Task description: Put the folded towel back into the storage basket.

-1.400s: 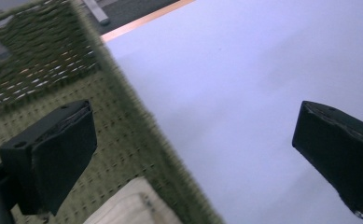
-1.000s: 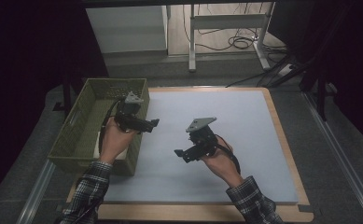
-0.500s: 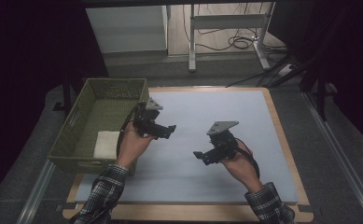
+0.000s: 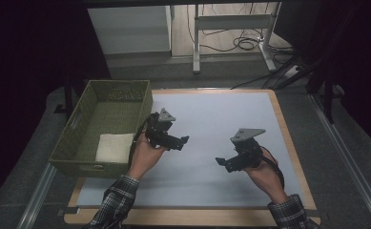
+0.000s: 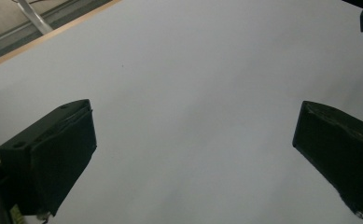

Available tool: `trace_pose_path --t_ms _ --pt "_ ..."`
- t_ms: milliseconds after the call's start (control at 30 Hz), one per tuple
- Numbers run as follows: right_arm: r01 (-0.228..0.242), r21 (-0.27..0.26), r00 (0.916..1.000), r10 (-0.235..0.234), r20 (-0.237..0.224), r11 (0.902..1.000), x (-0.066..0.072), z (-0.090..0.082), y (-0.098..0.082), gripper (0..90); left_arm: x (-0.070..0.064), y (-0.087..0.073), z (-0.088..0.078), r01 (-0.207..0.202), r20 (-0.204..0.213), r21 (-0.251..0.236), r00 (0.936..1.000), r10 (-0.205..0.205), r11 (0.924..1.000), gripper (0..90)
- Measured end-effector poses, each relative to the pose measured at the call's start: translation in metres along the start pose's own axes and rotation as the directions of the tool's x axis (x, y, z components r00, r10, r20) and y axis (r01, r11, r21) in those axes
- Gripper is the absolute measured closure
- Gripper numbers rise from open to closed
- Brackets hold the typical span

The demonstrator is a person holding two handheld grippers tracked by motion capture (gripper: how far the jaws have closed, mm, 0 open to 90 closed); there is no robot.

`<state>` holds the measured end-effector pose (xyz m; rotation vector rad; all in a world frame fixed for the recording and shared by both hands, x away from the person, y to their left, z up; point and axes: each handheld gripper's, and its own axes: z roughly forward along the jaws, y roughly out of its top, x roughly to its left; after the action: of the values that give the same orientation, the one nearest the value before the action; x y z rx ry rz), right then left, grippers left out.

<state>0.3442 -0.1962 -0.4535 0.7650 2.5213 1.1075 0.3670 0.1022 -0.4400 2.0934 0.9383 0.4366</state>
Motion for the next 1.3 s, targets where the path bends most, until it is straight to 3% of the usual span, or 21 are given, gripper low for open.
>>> trace_pose_path --t_ms 767,1300 --pt "-0.077 -0.011 0.9949 0.078 0.064 0.9969 -0.022 -0.04 -0.056 5.2 -0.039 -0.051 -0.001 -0.04 0.026 -0.012 0.9988 0.04 0.9991 0.0" --pt "-0.095 0.003 0.9928 0.094 0.074 0.9955 -0.023 -0.036 -0.089 5.2 -0.052 -0.092 0.001 -0.045 0.017 0.002 0.9988 0.045 0.999 0.0"
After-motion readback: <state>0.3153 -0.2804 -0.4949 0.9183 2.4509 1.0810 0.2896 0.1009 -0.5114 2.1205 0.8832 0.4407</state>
